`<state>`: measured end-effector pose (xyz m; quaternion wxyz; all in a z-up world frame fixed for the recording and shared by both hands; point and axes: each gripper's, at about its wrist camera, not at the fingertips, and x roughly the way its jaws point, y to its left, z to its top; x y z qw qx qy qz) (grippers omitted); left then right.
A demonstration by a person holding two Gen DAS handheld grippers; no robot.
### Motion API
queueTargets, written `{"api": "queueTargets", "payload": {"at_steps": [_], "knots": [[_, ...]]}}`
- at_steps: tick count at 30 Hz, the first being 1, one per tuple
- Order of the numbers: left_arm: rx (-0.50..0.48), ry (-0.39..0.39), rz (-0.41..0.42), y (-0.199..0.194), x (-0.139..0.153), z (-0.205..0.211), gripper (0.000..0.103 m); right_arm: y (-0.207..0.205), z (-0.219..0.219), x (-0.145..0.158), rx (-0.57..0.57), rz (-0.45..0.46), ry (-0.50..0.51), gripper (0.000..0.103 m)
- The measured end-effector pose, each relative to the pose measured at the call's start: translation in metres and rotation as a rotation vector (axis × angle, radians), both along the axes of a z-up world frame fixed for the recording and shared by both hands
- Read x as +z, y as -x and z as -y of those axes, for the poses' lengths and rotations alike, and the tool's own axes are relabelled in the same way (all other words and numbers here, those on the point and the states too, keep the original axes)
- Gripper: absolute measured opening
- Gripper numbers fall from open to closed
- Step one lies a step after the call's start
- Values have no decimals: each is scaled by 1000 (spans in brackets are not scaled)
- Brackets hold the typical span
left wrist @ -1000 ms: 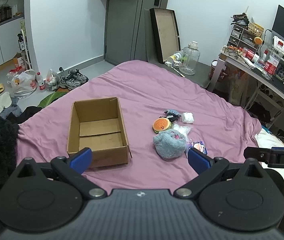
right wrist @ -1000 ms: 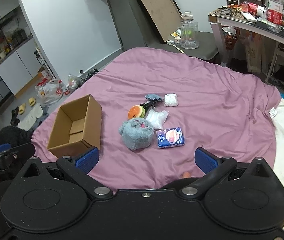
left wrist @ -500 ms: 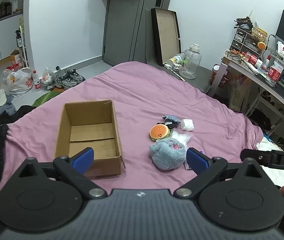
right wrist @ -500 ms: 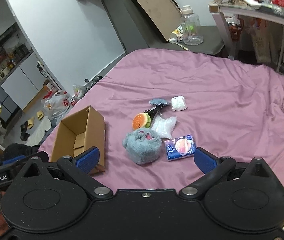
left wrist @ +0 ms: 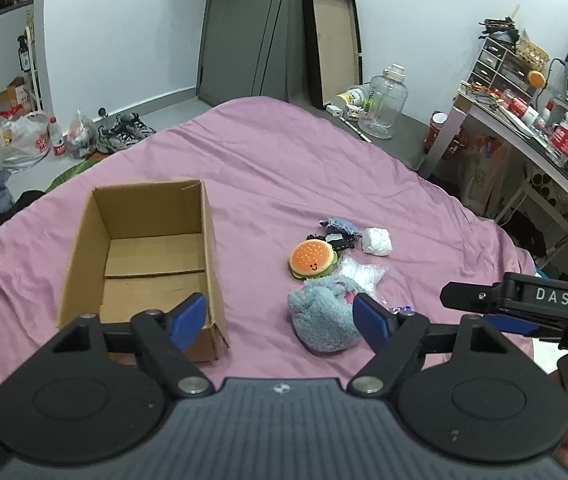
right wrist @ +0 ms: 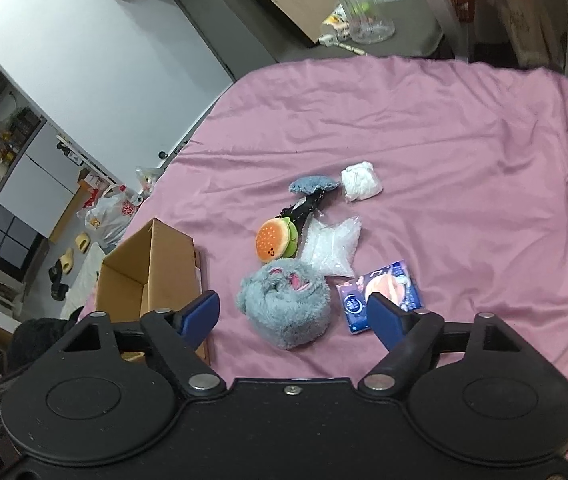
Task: Organize soft objects
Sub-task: 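Lower the left gripper onto the grey plush ball and close on it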
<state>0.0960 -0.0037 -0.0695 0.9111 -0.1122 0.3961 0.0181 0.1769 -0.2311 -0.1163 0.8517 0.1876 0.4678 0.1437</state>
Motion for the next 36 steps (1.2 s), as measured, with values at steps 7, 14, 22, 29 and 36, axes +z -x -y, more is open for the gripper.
{"api": "queueTargets", "payload": {"at_steps": [7, 14, 22, 29, 36], "knots": [[1, 40, -33, -26, -19, 5, 64, -25, -2, -27, -26, -70, -57, 70], [-13, 64, -77, -51, -39, 15, 51, -46, -3, -50, -43, -125, -82, 59], [-24, 110, -136, -76, -67, 26, 36, -66, -5, -76, -51, -204, -90, 44], [-25, 153, -178, -92, -89, 36, 30, -76, -7, -92, -48, -257, -104, 41], [-3, 171, -227, -100, -109, 40, 30, -79, -9, -100, -42, -277, -126, 22]]}}
